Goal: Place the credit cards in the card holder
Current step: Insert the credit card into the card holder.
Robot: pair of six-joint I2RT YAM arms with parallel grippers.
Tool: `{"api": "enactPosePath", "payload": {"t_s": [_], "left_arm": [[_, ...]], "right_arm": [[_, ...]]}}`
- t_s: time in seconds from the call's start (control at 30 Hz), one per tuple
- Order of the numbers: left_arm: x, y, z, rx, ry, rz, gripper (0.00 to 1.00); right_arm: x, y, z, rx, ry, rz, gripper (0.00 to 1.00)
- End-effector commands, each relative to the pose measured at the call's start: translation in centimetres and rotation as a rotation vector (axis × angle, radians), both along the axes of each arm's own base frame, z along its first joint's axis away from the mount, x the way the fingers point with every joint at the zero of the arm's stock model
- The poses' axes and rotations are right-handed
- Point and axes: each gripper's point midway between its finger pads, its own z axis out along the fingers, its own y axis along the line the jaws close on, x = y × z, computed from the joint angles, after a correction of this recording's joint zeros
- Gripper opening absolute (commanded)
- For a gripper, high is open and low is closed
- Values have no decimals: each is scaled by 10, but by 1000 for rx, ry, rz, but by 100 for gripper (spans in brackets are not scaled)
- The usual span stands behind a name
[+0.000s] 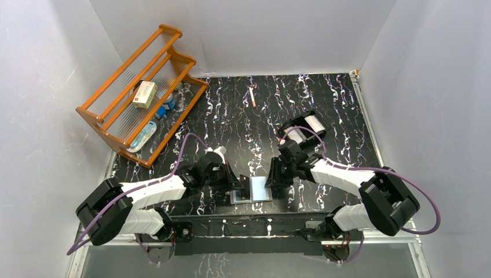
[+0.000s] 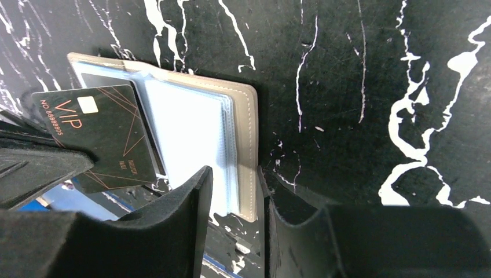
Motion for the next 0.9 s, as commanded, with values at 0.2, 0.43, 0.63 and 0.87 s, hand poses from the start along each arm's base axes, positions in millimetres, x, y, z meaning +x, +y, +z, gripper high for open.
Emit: {"api": "enactPosePath", "payload": {"t_s": [0.2, 0.43, 0.63, 0.87], "left_arm": [[-2, -5, -5, -38, 24, 0, 0], [-3, -4, -13, -33, 35, 3, 0], [-3, -2, -19, -19, 44, 9, 0], [-4, 6, -30, 46, 90, 47, 0]], "right_arm": [[8, 0, -9, -66, -38, 13, 31], [5, -6, -15, -94, -36, 12, 24], [4, -5, -15, -93, -38, 15, 24], [5, -4, -13, -92, -47, 18, 23]]}}
